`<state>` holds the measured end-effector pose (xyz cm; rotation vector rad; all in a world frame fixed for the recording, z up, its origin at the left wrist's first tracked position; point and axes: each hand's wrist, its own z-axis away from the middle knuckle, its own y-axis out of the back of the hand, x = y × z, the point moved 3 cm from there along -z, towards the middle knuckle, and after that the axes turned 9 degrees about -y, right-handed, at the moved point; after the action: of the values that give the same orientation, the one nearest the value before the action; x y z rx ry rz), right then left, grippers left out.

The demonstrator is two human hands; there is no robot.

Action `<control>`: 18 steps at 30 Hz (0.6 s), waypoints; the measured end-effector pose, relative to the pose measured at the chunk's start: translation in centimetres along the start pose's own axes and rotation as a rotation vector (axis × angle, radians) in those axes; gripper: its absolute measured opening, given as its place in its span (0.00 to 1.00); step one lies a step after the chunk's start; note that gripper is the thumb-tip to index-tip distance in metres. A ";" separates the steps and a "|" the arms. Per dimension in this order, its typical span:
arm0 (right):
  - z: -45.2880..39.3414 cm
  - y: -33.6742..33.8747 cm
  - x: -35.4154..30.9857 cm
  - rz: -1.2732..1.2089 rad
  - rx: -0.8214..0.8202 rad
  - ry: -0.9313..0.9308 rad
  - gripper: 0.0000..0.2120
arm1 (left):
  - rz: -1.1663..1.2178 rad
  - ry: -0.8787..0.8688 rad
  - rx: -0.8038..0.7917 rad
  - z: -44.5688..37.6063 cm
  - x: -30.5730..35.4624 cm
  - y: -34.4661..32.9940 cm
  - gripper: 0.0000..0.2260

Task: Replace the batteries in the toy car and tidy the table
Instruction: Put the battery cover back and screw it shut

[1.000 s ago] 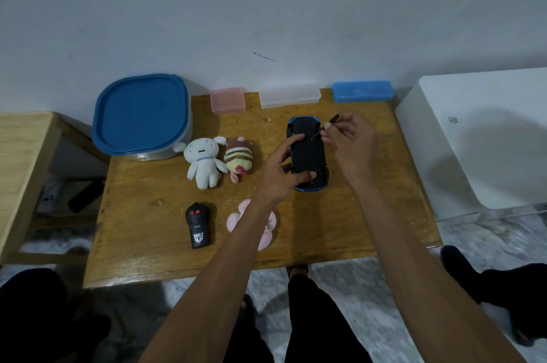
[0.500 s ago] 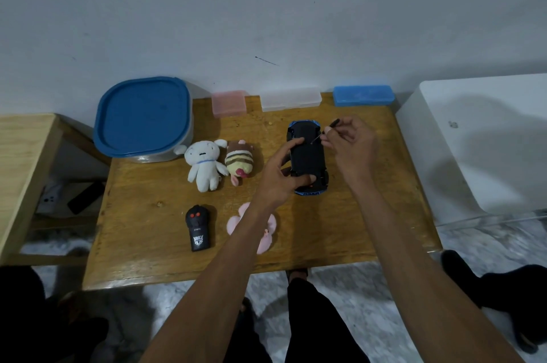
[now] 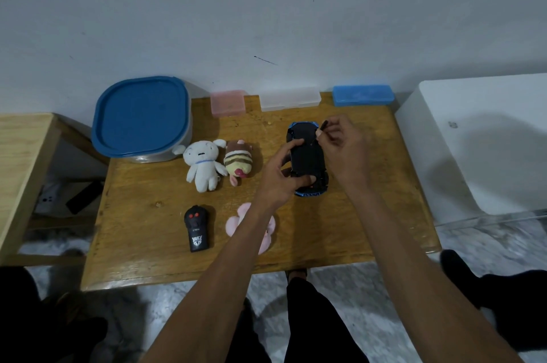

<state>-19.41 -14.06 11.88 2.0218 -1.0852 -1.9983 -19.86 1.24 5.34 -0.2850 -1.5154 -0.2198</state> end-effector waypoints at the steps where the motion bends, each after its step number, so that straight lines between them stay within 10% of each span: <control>1: 0.0 0.0 -0.1 0.012 0.011 0.014 0.11 | 0.000 0.004 -0.001 0.1 0.1 0.0 0.34; 18: 0.2 0.5 -1.2 0.065 0.101 0.163 0.10 | 0.040 0.033 0.013 0.9 0.5 -1.4 0.33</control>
<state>-19.70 -13.73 13.09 2.1251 -1.2209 -1.7464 -21.11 0.22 5.91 -0.3003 -1.4768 -0.1823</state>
